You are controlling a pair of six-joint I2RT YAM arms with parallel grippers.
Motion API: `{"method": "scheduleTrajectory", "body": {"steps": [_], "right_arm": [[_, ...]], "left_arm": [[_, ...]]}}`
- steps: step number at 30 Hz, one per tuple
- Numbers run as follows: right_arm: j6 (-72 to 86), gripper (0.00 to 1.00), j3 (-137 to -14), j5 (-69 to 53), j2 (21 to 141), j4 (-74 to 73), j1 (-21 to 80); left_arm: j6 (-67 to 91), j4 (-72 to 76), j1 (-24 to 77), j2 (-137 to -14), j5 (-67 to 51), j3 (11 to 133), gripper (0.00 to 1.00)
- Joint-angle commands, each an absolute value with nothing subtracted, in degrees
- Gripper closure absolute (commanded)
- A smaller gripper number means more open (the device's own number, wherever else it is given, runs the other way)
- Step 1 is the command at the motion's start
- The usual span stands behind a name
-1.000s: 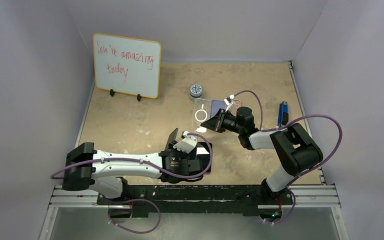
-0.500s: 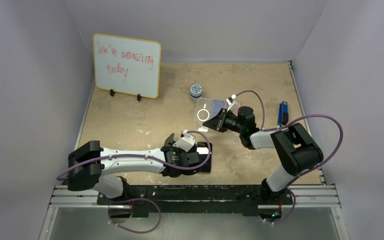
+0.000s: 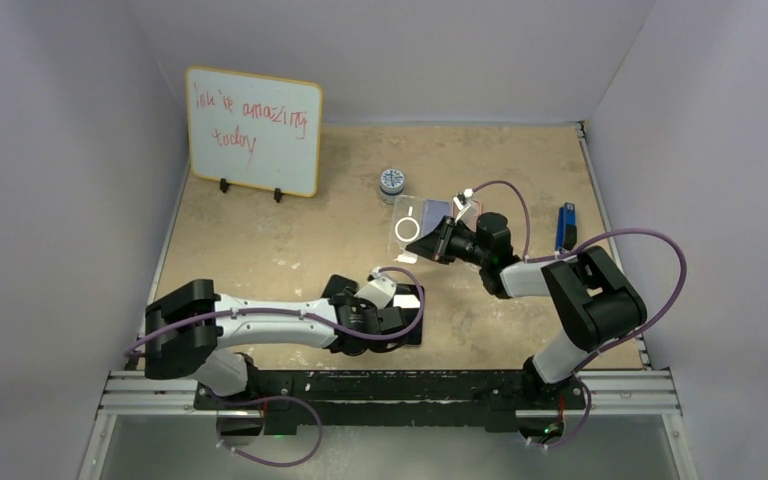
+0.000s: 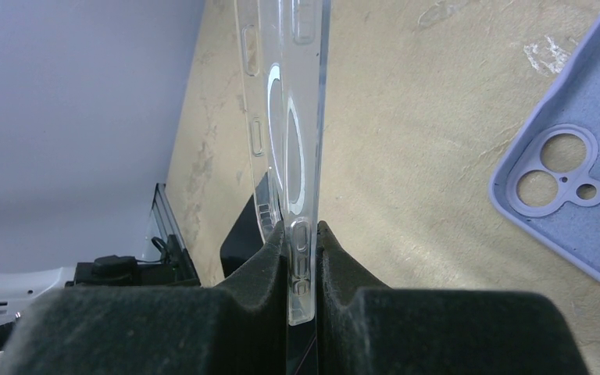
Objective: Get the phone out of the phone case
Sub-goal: Place the phone at the center of the board, then adjust the phone at the center of the board.
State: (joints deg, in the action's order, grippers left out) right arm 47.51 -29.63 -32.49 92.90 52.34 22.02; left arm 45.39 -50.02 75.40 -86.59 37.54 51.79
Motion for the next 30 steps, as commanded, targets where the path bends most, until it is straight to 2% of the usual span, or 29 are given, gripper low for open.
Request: {"method": "scheduleTrajectory", "body": {"steps": [1,9,15,20,23,30], "right_arm": [[47.32,1.00,-29.62,-32.95,91.25,54.40,21.49],[47.37,1.00,-29.62,-33.29,90.89,54.40,21.32],[47.09,1.00,-29.37,-33.29,90.30,54.08,21.10],[46.93,1.00,-29.40,-33.15,90.07,53.92,21.03],[46.72,1.00,-29.38,-33.21,89.92,53.72,20.90],[46.23,1.00,-29.36,-32.94,89.52,53.15,20.52]], "left_arm": [[45.61,-46.09,75.35,-85.97,36.86,51.19,0.52],[40.12,-33.05,65.28,-75.75,33.66,44.67,0.28],[35.70,-18.51,49.14,-66.03,19.95,36.77,0.23],[33.80,-12.08,39.12,-67.63,10.15,33.88,0.23],[34.29,-8.54,36.43,-70.11,3.62,32.41,0.23],[39.47,-6.54,35.77,-67.90,-1.69,26.02,0.24]]}}
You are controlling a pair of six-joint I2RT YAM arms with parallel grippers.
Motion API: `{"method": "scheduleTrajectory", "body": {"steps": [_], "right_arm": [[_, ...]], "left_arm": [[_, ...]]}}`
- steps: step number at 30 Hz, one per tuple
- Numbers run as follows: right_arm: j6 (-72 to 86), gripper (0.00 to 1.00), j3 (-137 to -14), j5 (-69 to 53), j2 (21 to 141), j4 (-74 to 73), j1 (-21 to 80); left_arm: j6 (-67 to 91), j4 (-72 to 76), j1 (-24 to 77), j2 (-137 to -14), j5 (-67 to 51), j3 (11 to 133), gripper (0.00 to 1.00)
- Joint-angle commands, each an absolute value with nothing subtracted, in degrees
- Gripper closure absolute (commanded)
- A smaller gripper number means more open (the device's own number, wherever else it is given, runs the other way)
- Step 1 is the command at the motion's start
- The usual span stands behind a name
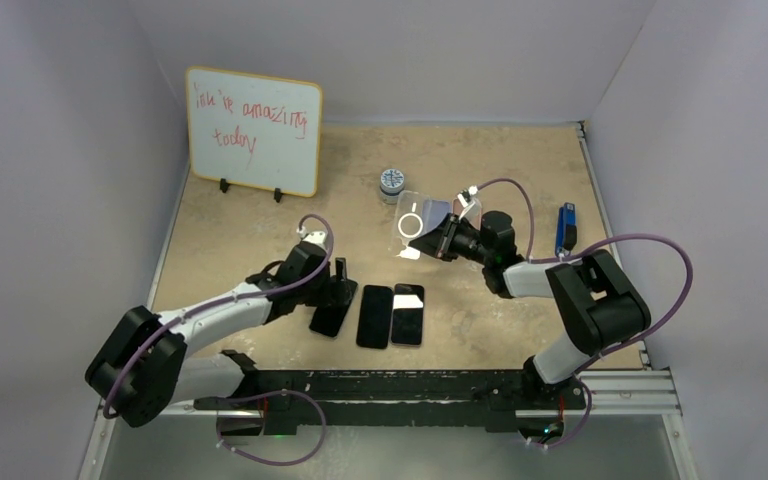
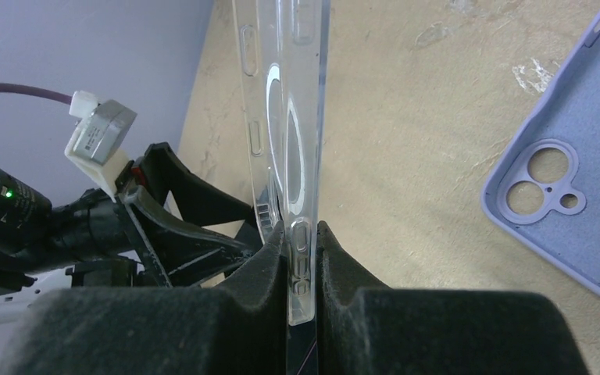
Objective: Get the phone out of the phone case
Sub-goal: Adjust the phone at the center of the board.
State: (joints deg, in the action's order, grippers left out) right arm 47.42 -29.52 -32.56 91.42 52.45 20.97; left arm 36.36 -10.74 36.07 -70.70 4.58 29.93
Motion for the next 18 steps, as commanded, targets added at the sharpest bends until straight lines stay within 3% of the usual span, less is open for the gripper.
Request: {"method": "scheduleTrajectory", "body": {"steps": [1,10,18], "right_arm": [[46.21,1.00,-29.42,-33.02,89.56,53.09,20.56],[46.76,1.00,-29.18,-33.09,89.88,53.84,20.48],[44.13,1.00,-29.86,-31.45,86.84,48.50,18.88]], "left_arm": [[40.80,-5.65,35.73,-66.54,-2.75,24.42,0.24],[49.03,5.55,35.77,-63.74,-13.47,16.13,0.25],[44.82,-6.39,35.72,-56.93,-6.85,21.01,0.24]]}}
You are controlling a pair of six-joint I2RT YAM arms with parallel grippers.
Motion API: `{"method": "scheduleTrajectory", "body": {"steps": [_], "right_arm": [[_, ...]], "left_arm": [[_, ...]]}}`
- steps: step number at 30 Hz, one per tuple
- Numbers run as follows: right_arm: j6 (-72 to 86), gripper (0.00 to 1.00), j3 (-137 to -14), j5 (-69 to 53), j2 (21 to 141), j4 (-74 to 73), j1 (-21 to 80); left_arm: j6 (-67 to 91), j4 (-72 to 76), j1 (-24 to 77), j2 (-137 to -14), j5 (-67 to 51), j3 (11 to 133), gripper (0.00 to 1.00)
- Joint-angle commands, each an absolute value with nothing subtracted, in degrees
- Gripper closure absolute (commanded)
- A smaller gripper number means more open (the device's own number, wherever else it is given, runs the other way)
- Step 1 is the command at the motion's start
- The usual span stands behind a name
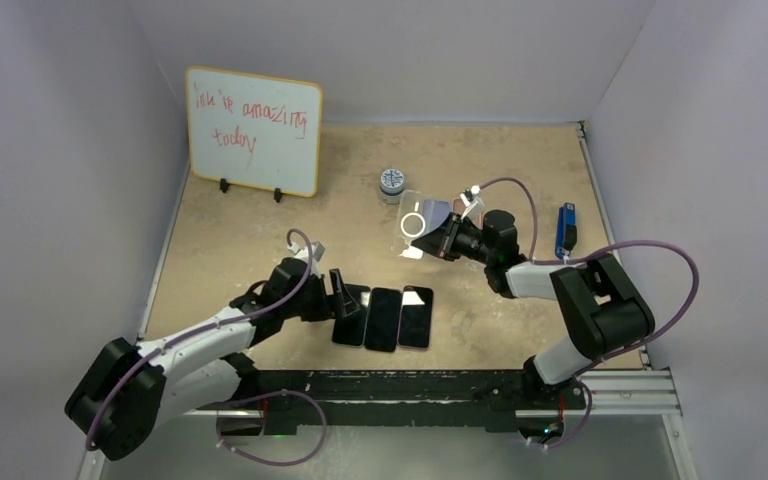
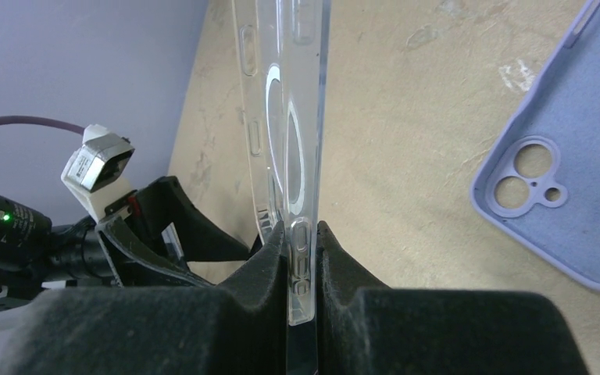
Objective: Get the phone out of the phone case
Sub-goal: Adjust the phone at the center of the board, then place the phone case at the center of the board.
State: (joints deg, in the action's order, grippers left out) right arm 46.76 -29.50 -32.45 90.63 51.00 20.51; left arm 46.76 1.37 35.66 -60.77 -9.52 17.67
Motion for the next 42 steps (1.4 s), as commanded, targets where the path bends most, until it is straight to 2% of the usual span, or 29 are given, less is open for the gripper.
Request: {"method": "scheduleTrajectory", "body": {"steps": [1,7,8,10,18,24,39,42], "right_arm": [[43.56,1.00,-30.09,-31.40,86.05,46.85,18.05],[34.88,1.00,-35.04,-31.29,80.09,27.11,11.22],[32.78,1.00,-36.32,-30.74,79.24,22.69,10.08],[29.19,1.00,-39.05,-29.93,78.03,13.48,8.11],[21.14,1.00,-45.76,-26.93,77.36,-5.39,-1.76],[16.82,1.00,-50.39,-22.01,80.13,-14.01,-6.64],[10.20,1.00,-63.15,-18.86,98.73,-22.08,-7.37],[8.83,0.96,-64.82,-19.56,101.62,-23.40,-7.28]], "left_arm": [[43.82,-8.64,35.75,-55.70,-5.34,22.33,0.24],[37.38,-19.55,35.27,-48.76,3.78,32.33,0.20],[35.90,-21.51,35.04,-48.28,5.10,34.43,0.16],[32.90,-25.67,34.32,-47.75,7.89,38.74,0.14],[22.47,-35.02,33.44,-43.13,18.75,50.89,0.09],[19.07,-32.71,33.49,-36.58,27.04,47.78,0.07],[16.90,-30.92,32.14,-31.29,25.19,43.65,0.07],[16.70,-30.52,32.20,-30.57,23.90,43.33,0.07]]}}
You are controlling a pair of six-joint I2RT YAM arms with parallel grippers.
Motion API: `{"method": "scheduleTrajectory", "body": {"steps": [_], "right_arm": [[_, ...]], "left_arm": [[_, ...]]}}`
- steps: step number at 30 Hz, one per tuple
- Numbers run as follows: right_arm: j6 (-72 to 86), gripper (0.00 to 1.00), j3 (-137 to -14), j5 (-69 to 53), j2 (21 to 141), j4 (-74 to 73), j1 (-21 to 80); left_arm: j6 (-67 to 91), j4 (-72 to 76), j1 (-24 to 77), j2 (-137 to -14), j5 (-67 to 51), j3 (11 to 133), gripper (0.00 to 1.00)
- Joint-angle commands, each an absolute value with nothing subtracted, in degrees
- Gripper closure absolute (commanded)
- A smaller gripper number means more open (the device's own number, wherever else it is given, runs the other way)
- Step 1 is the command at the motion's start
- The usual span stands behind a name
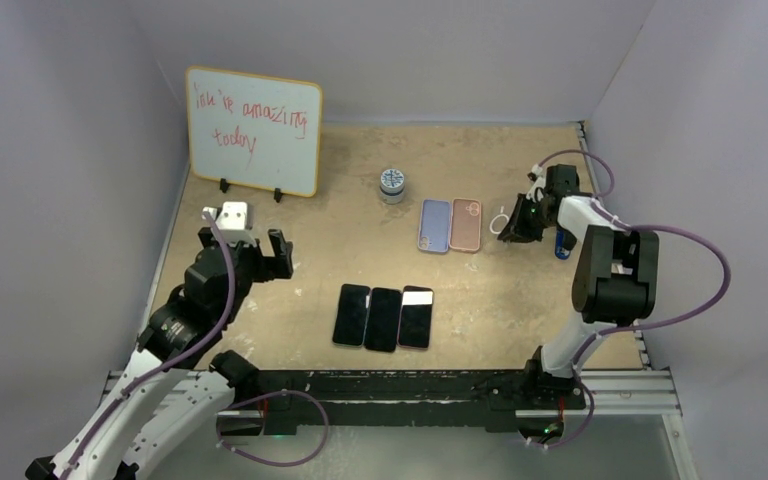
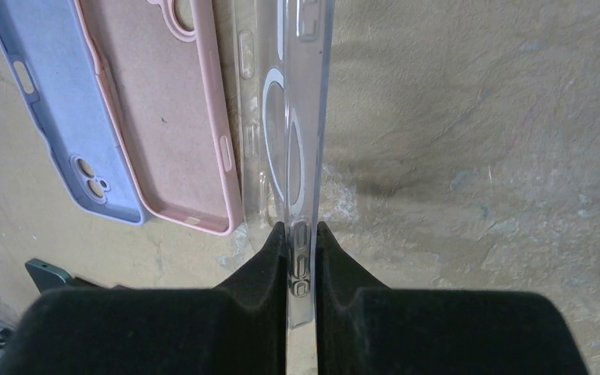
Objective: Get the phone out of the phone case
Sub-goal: Place the phone case at the center of the board, then reset both arms
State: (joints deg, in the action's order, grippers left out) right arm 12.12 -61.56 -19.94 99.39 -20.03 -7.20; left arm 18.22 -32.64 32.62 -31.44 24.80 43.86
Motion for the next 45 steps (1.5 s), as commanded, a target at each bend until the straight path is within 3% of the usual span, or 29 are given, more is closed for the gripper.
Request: {"method": "scheduleTrajectory", "body": {"steps": [1,10,14,24,25,26,34,45], "right_arm": [[8.53,0.95,-65.08,-19.85,102.24,-23.57,-7.37],[7.04,0.80,-67.15,-19.08,104.31,-22.10,-7.30],[7.20,0.66,-68.43,-18.51,105.60,-21.79,-7.30],[9.77,0.23,-68.86,-10.16,101.69,-22.83,-7.29],[10.08,0.09,-68.64,-9.26,100.24,-22.93,-7.32],[10.58,0.02,-68.32,-8.01,98.64,-22.94,-7.34],[14.92,0.01,-63.30,-4.60,77.48,-23.04,-7.29],[16.13,0.01,-59.36,1.23,38.54,-24.71,-7.29]], "left_arm": [[16.63,-30.52,32.21,-30.43,23.75,43.33,0.07],[16.44,-30.36,32.19,-29.65,23.62,43.16,0.07],[16.44,-30.32,32.13,-29.62,23.85,43.07,0.07],[16.61,-30.50,31.86,-29.52,25.37,43.07,0.07],[16.61,-30.50,31.70,-29.53,25.54,43.07,0.07],[16.61,-30.58,31.54,-29.38,25.84,43.07,0.07],[17.39,-31.38,30.65,-27.54,31.52,43.60,0.07],[14.85,-31.90,30.67,-24.86,38.17,50.29,0.06]]}}
